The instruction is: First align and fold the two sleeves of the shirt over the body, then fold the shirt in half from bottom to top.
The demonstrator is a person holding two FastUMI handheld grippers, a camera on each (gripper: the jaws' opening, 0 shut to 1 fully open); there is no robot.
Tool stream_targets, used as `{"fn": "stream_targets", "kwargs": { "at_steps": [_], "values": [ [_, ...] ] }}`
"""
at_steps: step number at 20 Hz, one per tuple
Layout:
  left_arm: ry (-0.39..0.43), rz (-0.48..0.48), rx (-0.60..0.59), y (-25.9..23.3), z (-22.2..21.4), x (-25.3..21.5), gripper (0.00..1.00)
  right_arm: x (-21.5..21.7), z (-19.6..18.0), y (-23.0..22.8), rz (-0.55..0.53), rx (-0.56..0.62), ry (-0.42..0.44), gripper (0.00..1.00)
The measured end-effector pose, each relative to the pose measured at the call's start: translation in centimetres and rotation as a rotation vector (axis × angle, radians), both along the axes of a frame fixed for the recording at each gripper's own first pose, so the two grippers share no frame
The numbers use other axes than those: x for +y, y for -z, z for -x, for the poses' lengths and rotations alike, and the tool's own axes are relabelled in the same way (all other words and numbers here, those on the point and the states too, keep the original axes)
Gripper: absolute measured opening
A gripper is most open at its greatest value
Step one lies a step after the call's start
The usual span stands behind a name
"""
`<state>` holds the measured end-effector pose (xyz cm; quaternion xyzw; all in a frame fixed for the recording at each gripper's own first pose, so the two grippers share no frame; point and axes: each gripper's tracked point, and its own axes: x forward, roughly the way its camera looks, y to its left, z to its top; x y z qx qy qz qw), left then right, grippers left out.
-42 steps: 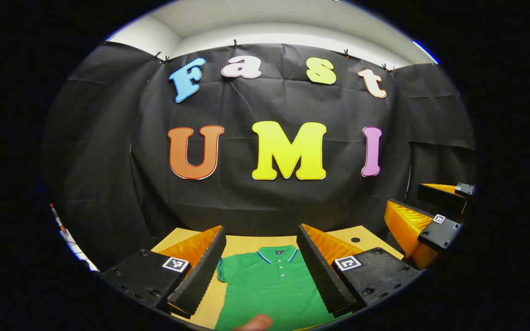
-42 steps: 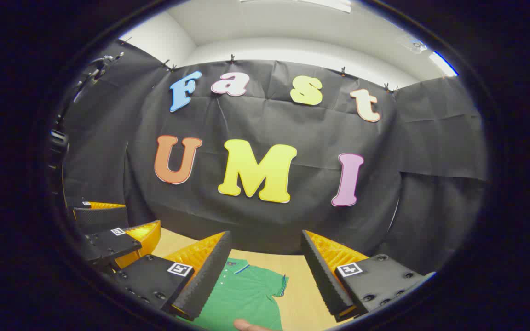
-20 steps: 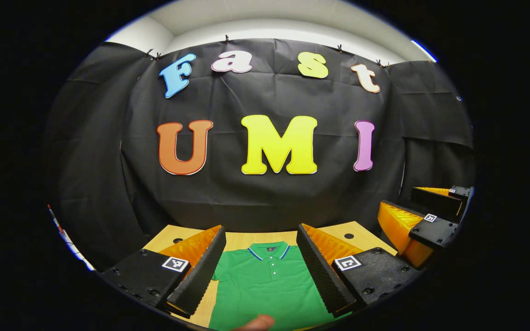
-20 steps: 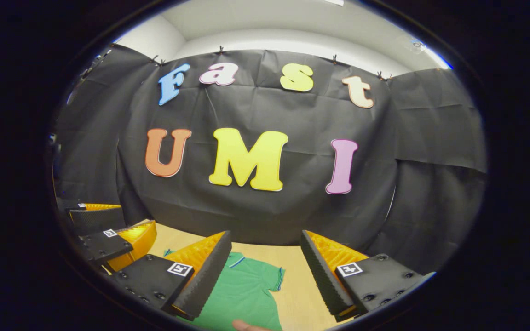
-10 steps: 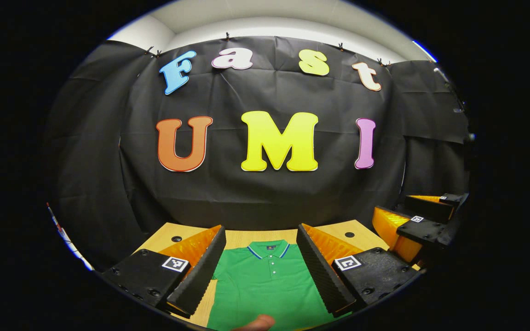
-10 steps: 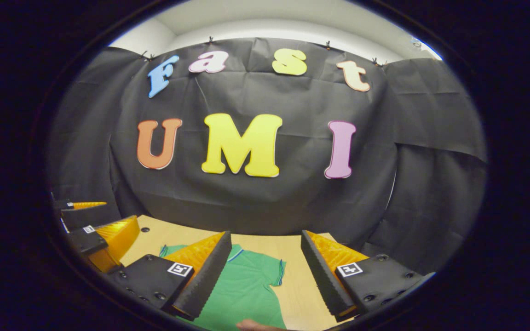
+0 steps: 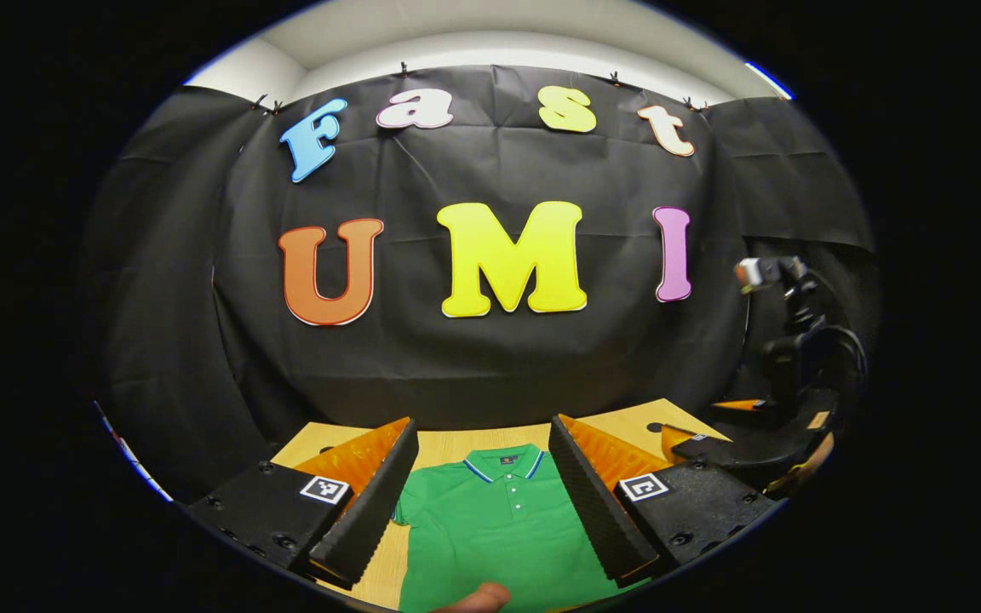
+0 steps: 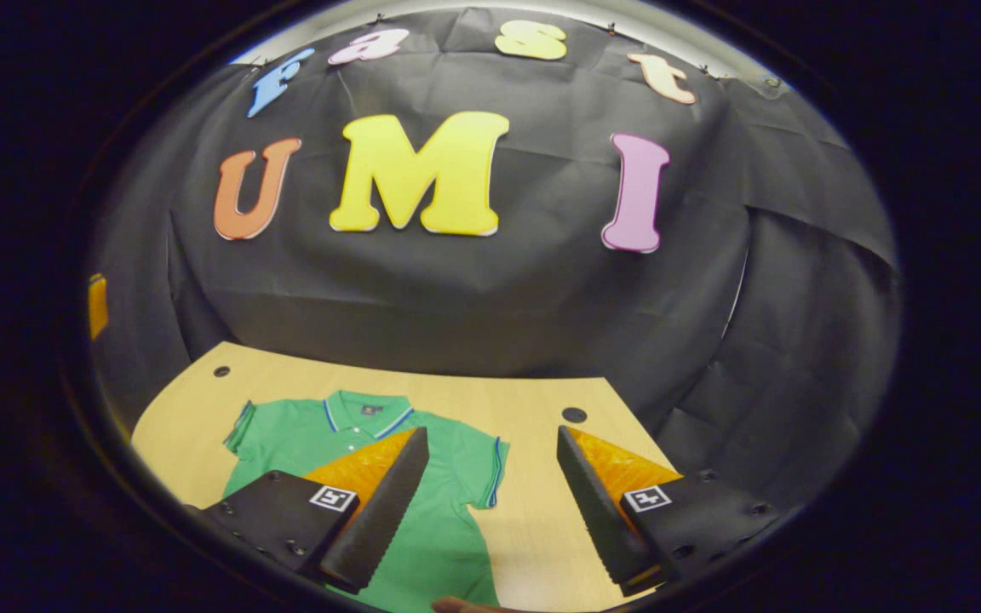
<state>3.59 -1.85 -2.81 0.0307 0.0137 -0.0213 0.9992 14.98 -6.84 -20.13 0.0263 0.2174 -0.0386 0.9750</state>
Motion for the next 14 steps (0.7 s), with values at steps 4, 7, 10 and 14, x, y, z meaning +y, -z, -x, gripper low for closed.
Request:
{"fn": "stream_targets", "kwargs": {
  "at_steps": [4, 7, 10, 14],
  "values": [
    [-0.031, 0.01, 0.023, 0.6, -0.6, 0.1, 0.99, -0.1, -4.4, 5.9, -0.011, 0.116, -0.02, 0.98],
    [-0.067, 0.01, 0.041, 1.5, -0.4, 1.2, 0.99, -0.5, -7.4, 10.7, -0.023, 0.216, -0.002, 0.98],
    [-0.115, 0.002, 0.082, 2.9, 0.1, 2.6, 0.99, -1.0, -9.3, 15.1, -0.037, 0.301, 0.009, 0.98],
    [-0.15, -0.075, 0.064, 2.8, 0.8, 3.3, 0.99, -1.7, -11.4, 18.8, -0.034, 0.363, 0.04, 0.99]
  ]
}}
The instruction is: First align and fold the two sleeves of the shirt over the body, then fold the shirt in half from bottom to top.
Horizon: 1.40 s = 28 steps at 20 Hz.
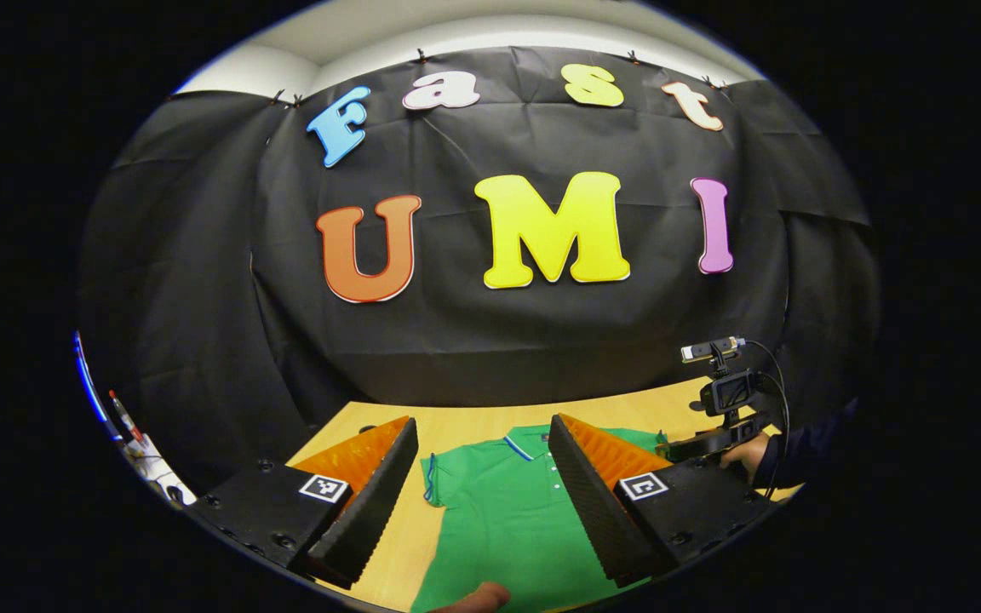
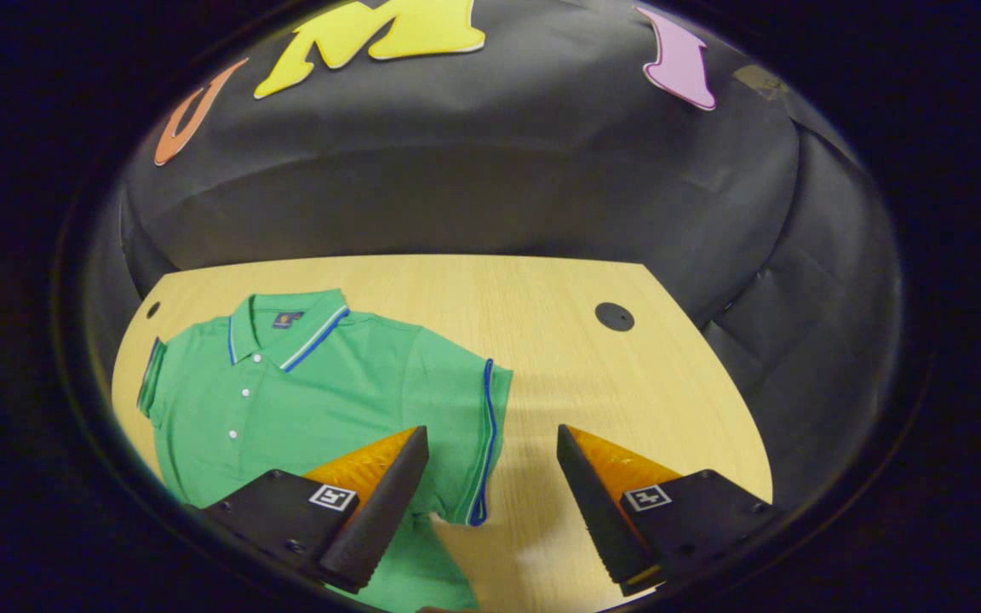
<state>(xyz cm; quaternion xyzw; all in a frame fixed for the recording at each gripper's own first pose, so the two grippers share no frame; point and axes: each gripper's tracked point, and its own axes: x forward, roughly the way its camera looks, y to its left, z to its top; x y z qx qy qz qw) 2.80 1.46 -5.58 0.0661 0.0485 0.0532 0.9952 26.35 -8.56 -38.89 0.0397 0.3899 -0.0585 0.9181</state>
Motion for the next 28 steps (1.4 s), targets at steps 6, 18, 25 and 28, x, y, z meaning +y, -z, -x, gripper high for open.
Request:
{"fn": "stream_targets", "kwargs": {
  "at_steps": [6, 18, 25, 28],
  "values": [
    [0.063, 0.03, 0.041, 1.6, 1.1, -2.7, 1.0, 0.9, -1.1, 2.5, -0.094, 0.084, 0.011, 0.96],
    [0.087, 0.069, 0.102, 3.7, 2.1, -3.9, 1.0, 0.7, -2.0, 3.9, -0.147, 0.145, 0.06, 0.18],
    [0.073, 0.063, 0.098, 3.4, 2.3, -3.4, 1.0, 0.6, -1.7, 3.4, -0.181, 0.142, 0.065, 0.05],
    [0.068, 0.072, 0.093, 3.2, 2.6, -3.0, 1.0, 0.2, -2.2, 1.6, -0.157, 0.098, 0.053, 0.04]
  ]
}}
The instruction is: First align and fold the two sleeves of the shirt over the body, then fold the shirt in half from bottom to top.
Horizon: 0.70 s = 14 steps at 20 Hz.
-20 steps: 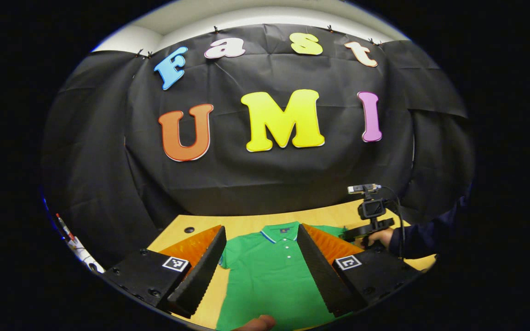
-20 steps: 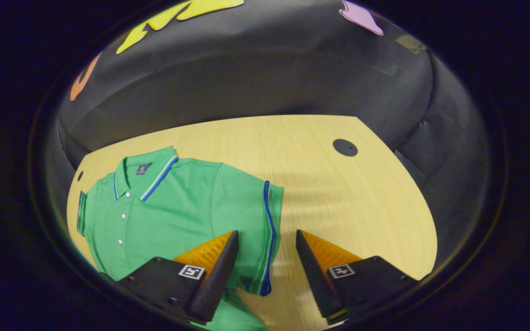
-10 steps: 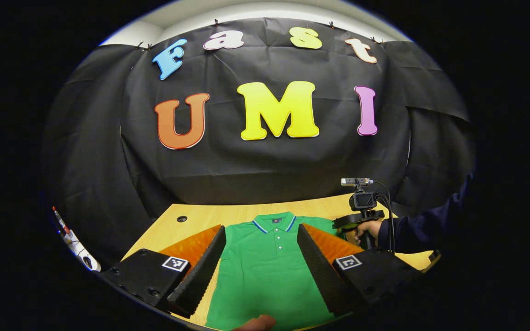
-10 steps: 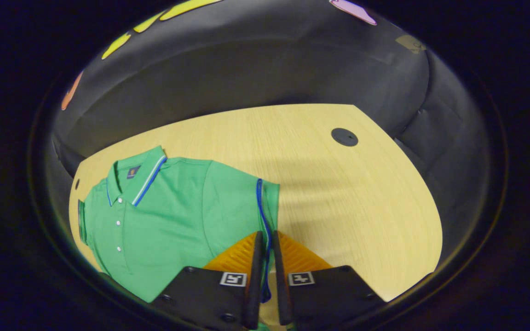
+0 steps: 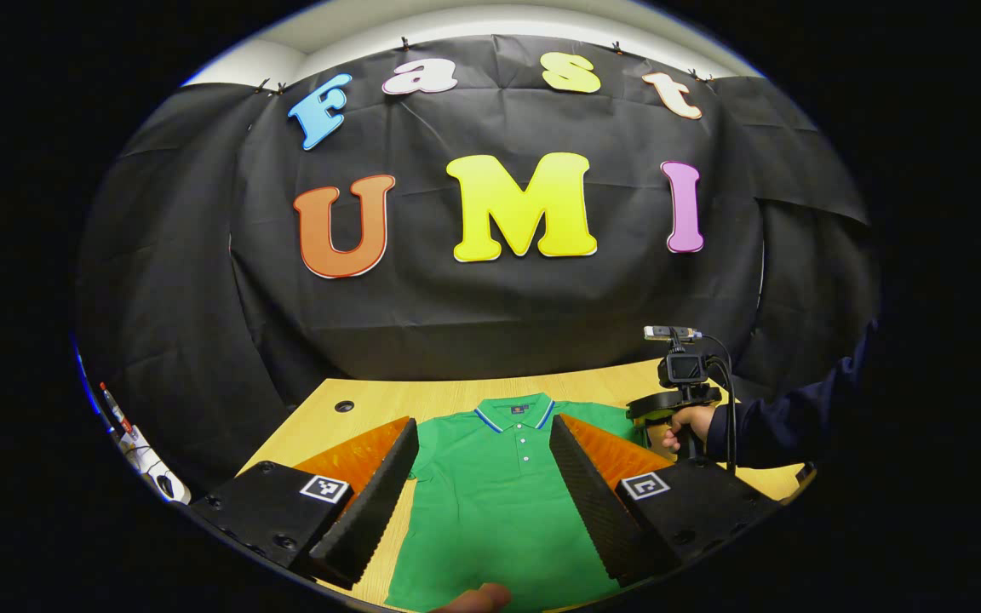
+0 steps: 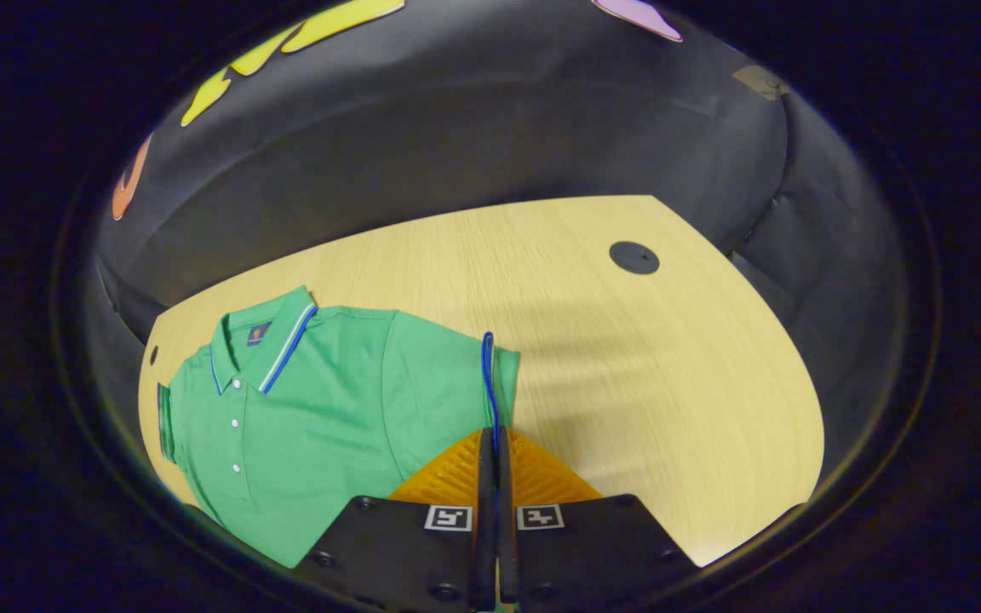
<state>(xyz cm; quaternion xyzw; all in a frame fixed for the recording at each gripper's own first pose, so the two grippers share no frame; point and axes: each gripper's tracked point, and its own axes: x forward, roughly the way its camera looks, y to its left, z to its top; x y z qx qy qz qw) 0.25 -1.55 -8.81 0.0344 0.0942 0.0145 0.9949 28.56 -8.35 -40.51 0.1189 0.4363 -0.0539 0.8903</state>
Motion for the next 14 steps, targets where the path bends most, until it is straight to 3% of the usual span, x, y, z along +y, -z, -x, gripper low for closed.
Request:
{"fn": "stream_targets", "kwargs": {
  "at_steps": [7, 8, 14],
  "values": [
    [-0.037, 0.009, -0.028, -0.9, 1.3, 1.8, 1.0, 3.2, -1.8, -4.9, 0.058, -0.118, -0.114, 0.04],
    [-0.045, 0.01, -0.027, -0.9, 1.5, 2.3, 1.0, 4.1, -1.7, -5.2, 0.064, -0.125, -0.131, 0.01],
    [-0.107, 0.022, -0.018, -0.5, 3.1, 4.9, 1.0, 8.5, -1.7, -5.2, 0.077, -0.132, -0.188, 0.04]
  ]
}}
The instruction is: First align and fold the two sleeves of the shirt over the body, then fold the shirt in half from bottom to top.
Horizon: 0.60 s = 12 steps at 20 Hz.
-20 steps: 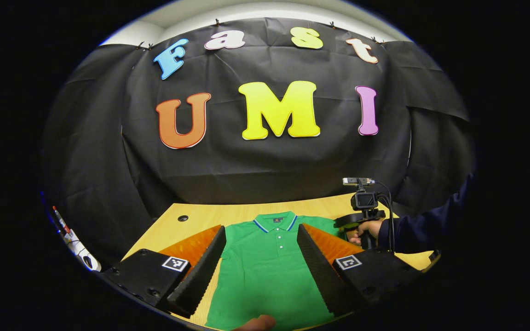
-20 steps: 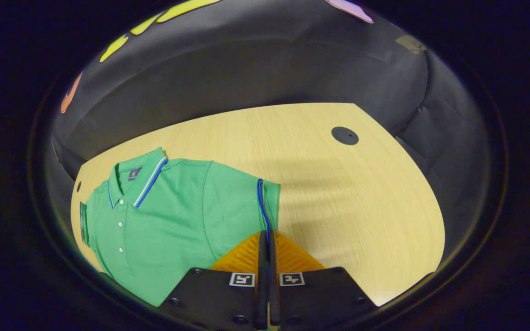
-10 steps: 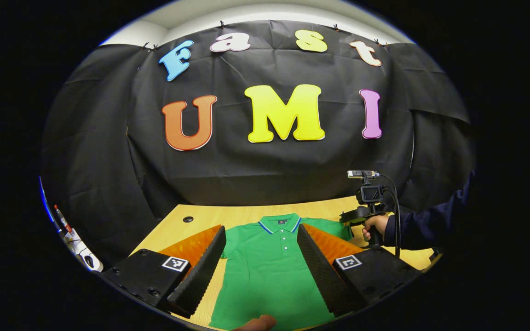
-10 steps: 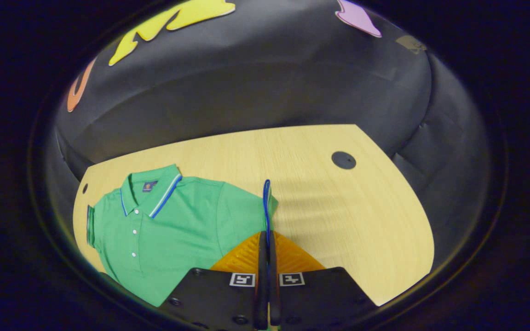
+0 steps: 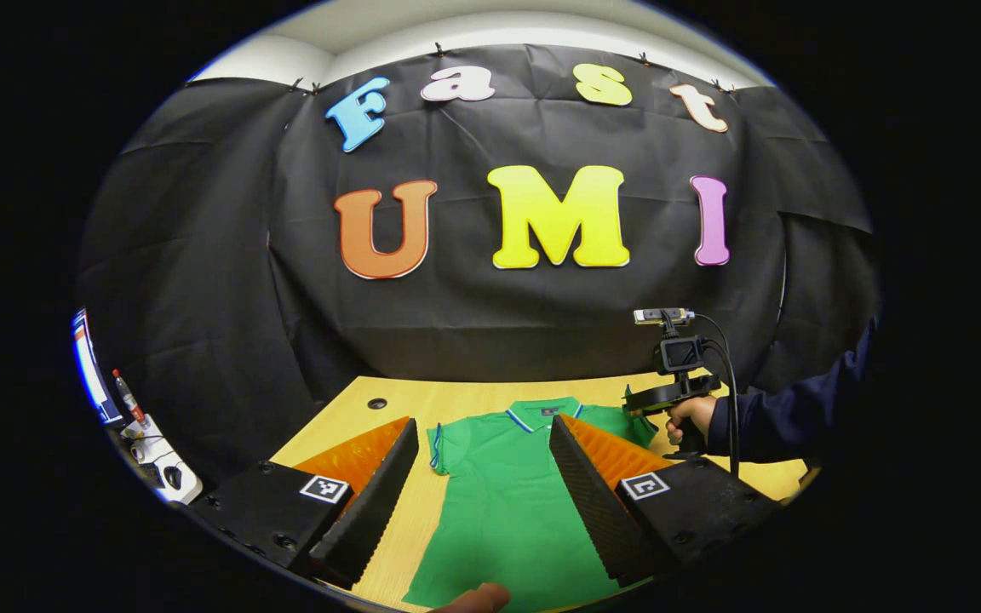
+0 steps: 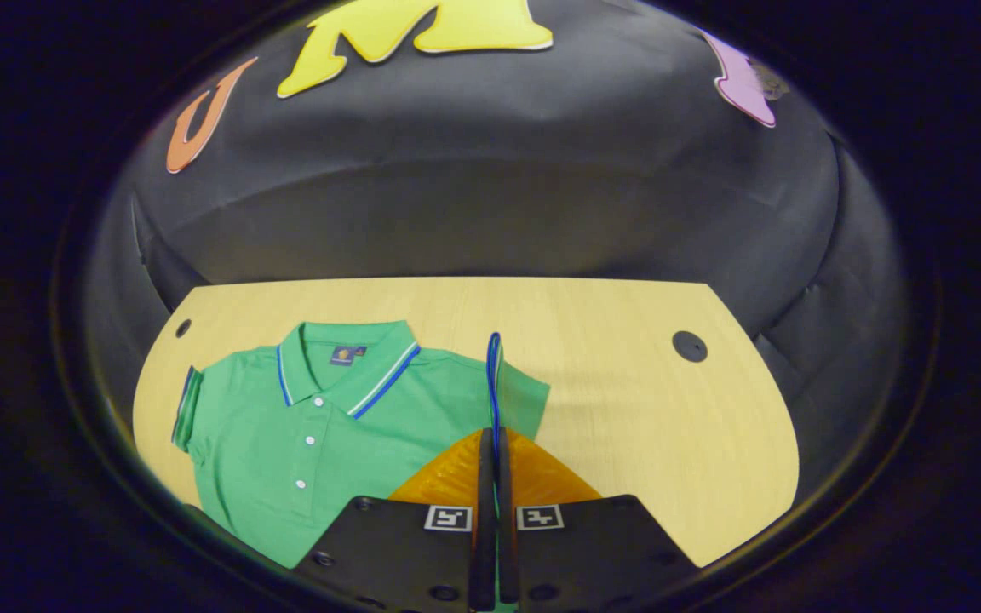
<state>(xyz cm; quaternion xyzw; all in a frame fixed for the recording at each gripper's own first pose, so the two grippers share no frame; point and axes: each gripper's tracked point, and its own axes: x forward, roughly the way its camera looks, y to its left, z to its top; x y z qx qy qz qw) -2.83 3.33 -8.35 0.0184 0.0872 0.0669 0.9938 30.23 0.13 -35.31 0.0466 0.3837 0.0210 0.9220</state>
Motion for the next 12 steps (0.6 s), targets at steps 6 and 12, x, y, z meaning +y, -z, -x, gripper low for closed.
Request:
{"fn": "stream_targets", "kwargs": {
  "at_steps": [6, 12],
  "values": [
    [-0.068, 0.008, 0.017, 0.5, 1.6, 2.4, 1.0, 4.3, 1.1, 1.1, -0.046, 0.035, -0.043, 0.05],
    [-0.148, 0.056, 0.039, 1.3, 2.9, 5.3, 1.0, 7.4, 2.8, 1.6, -0.089, 0.071, -0.104, 0.05]
  ]
}}
